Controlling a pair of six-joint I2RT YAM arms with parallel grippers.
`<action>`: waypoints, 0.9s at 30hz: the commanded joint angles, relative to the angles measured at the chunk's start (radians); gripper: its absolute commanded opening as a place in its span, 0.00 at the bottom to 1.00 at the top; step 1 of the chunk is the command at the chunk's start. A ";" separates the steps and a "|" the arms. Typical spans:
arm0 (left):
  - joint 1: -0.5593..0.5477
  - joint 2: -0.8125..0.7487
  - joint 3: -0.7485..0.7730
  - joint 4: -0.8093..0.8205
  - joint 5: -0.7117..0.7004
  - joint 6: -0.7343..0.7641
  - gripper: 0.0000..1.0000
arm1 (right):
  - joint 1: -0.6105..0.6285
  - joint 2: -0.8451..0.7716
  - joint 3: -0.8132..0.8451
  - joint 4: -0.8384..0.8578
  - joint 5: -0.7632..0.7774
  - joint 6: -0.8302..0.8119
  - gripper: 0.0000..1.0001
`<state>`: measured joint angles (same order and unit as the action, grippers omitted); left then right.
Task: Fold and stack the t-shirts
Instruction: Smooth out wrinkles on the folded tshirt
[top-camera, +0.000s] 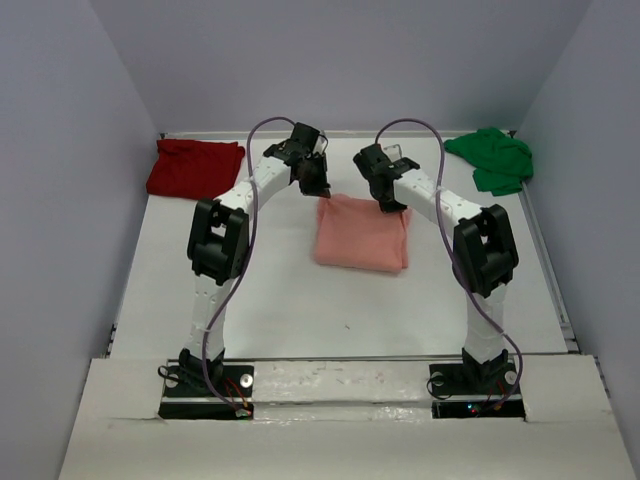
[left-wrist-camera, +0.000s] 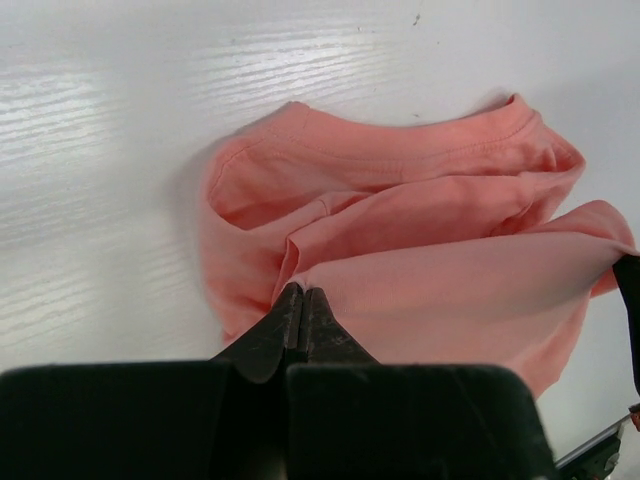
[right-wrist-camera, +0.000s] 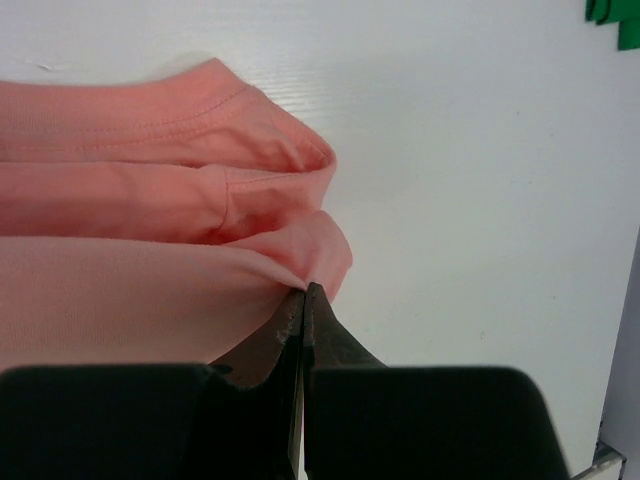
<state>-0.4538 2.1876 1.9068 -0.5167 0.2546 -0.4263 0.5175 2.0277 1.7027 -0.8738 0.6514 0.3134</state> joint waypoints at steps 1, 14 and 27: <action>0.020 -0.015 0.072 -0.009 0.003 0.015 0.00 | -0.002 -0.012 0.075 -0.007 0.091 -0.028 0.00; 0.043 -0.003 0.073 0.021 -0.028 -0.014 0.00 | -0.030 0.021 0.127 0.042 0.129 -0.117 0.00; 0.087 0.294 0.431 -0.071 0.040 -0.054 0.00 | -0.151 0.308 0.359 0.039 -0.191 -0.218 0.00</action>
<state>-0.3939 2.4413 2.2604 -0.5251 0.2901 -0.4690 0.3965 2.2959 1.9690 -0.7975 0.5884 0.1474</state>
